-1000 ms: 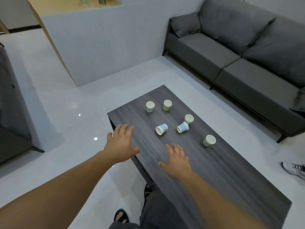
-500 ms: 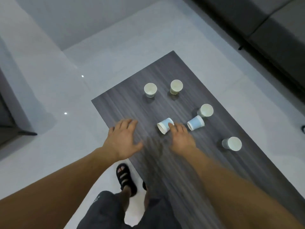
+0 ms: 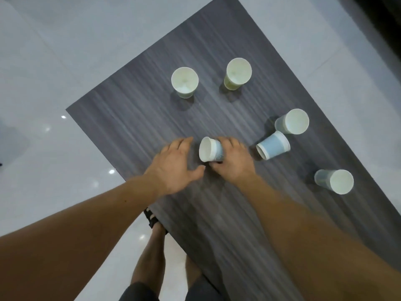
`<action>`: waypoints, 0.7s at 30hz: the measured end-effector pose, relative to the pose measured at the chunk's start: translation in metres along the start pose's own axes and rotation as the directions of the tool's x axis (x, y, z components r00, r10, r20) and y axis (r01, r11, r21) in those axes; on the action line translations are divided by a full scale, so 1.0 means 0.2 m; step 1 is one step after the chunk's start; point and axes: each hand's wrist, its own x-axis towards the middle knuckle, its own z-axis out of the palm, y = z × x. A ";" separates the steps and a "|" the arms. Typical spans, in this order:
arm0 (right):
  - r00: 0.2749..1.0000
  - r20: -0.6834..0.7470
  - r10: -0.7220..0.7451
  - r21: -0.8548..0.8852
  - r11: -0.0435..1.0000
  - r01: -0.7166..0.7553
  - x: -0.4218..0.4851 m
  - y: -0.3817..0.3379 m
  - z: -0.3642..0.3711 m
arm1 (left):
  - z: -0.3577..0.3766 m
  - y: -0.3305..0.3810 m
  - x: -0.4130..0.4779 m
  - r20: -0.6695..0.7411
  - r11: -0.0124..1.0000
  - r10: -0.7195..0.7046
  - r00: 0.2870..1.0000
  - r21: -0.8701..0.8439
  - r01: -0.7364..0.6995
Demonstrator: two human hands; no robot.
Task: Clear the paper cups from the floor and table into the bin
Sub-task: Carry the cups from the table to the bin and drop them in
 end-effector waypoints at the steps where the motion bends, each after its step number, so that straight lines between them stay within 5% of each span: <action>1: 1.000 -0.030 0.008 0.147 0.989 -0.004 -0.04 -0.01 0.00 | 0.00 0.02 0.01 -0.002 0.998 0.003 1.000 -0.062 -0.003; 6: 0.998 -0.061 0.015 0.461 0.887 0.015 -0.20 -0.06 -0.05 | -0.03 0.16 0.08 0.029 0.965 0.074 0.997 -0.253 -0.064; 9: 0.999 -0.028 0.025 0.474 0.880 -0.009 -0.23 0.04 -0.09 | -0.04 0.24 0.11 -0.004 0.964 0.109 0.994 -0.245 -0.107; 11: 0.981 -0.173 0.088 0.398 0.917 -0.012 -0.24 0.15 -0.13 | -0.05 0.25 0.12 -0.042 0.981 0.066 0.997 -0.179 -0.072; 13: 0.846 -0.470 0.252 0.314 0.943 -0.106 -0.24 0.27 -0.15 | -0.04 0.24 0.13 -0.055 0.993 0.038 0.998 -0.106 -0.043; 15: 0.669 -0.572 0.475 0.354 0.879 -0.321 -0.22 0.35 -0.18 | -0.03 0.23 0.13 -0.049 0.996 0.030 0.998 -0.081 -0.034; 18: 0.521 -0.248 0.817 0.566 0.559 -0.606 -0.12 0.41 -0.22 | 0.00 0.23 0.11 -0.052 0.997 0.024 0.998 -0.079 -0.028; 21: 0.490 0.029 0.871 0.695 0.334 -0.636 0.02 0.45 -0.25 | 0.02 0.23 0.10 -0.055 0.997 0.016 0.998 -0.075 -0.021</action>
